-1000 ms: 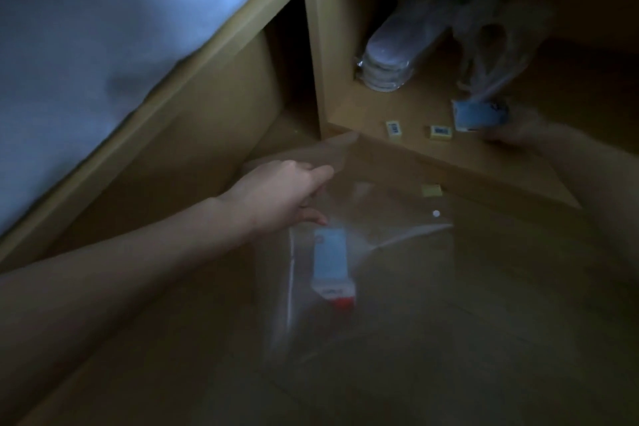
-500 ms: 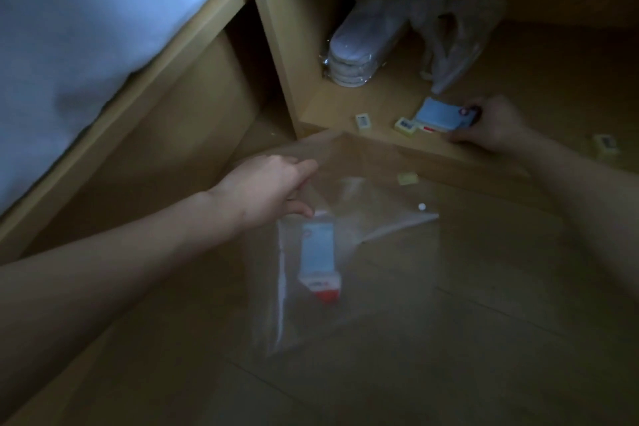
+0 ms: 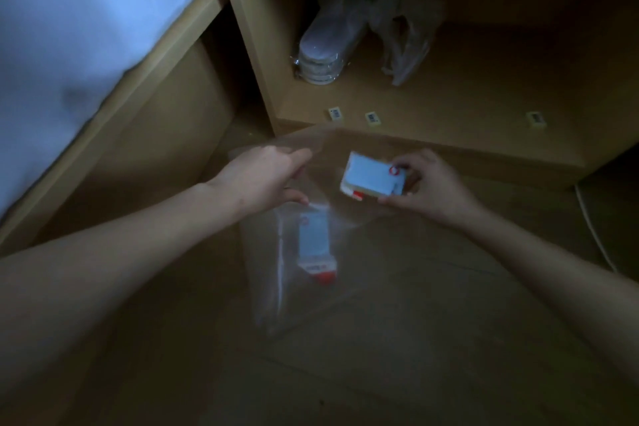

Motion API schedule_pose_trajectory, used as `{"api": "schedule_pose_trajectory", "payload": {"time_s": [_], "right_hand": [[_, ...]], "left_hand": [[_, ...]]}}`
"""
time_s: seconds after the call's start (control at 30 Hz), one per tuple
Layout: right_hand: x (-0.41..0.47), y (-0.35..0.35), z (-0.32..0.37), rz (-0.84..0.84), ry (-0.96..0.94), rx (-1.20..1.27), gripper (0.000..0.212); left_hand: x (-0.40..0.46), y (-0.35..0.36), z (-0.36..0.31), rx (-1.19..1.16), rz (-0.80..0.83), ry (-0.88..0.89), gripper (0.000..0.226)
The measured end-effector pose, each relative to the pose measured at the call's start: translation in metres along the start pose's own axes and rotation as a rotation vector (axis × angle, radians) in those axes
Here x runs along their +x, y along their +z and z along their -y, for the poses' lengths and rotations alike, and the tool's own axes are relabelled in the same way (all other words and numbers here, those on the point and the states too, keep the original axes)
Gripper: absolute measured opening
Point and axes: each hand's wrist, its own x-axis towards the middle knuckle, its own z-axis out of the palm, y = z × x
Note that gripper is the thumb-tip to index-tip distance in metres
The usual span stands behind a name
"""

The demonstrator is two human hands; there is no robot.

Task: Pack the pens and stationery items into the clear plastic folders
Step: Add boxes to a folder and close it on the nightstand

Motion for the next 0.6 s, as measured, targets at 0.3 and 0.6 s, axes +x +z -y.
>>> {"api": "schedule_pose_trajectory", "payload": {"time_s": [0.3, 0.6], "right_hand": [[-0.006, 0.067, 0.034, 0.534, -0.245, -0.140, 0.046], [-0.015, 0.094, 0.042, 0.477, -0.283, -0.194, 0.046]], "left_hand": [[-0.021, 0.004, -0.011, -0.041, -0.061, 0.132, 0.040], [-0.041, 0.010, 0.006, -0.072, -0.075, 0.158, 0.037]]}}
